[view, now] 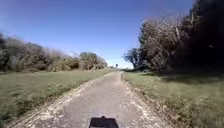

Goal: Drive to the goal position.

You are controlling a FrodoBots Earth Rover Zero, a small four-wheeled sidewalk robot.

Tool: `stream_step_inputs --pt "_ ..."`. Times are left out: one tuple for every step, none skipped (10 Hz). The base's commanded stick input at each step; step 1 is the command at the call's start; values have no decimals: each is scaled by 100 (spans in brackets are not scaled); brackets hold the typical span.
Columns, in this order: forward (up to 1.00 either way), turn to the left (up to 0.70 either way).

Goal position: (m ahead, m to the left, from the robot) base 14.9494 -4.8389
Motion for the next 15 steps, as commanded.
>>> stream_step_inputs --pt "50 0" --pt "50 0" --pt "50 0" --pt "50 0" --pt "50 0" --pt "50 0" --pt "50 0" --pt "50 0" --pt "50 0" --pt "50 0" --pt "50 0" --pt "50 0" --pt "50 0" --pt "50 0" --pt "50 0"
